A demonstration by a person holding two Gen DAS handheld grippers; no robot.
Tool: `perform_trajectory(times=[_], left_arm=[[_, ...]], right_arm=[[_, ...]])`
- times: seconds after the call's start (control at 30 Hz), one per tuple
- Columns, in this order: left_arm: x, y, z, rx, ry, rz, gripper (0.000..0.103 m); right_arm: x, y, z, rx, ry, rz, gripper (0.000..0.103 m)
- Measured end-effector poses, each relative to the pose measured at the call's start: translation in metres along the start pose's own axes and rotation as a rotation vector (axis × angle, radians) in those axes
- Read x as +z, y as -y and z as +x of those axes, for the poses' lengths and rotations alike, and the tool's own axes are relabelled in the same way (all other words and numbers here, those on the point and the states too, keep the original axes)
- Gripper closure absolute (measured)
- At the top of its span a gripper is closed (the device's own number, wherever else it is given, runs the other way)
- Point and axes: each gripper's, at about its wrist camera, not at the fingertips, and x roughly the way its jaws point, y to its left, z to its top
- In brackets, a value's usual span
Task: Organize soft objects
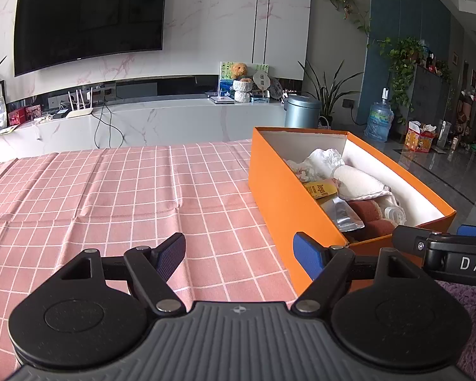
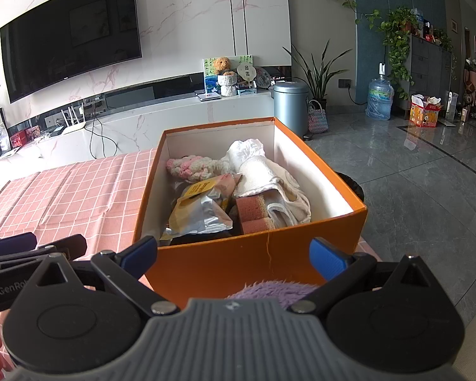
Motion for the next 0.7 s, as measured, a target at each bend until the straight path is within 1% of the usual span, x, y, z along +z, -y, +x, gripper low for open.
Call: perform_trajectory(times=[0.43, 0.7], left_arm=[[0.0012, 0.0000, -0.0004, 0.003, 0.001, 0.001, 0.012], [0.0058, -0.0022, -0.0021, 0.018, 0.000, 0.000, 0.013]], right_arm=[[0.0000, 0.0003, -0.0002, 0.000, 0.000, 0.001, 0.003], [-0.0002, 0.0003, -0.0001, 0.000, 0.000, 0.001, 0.003]])
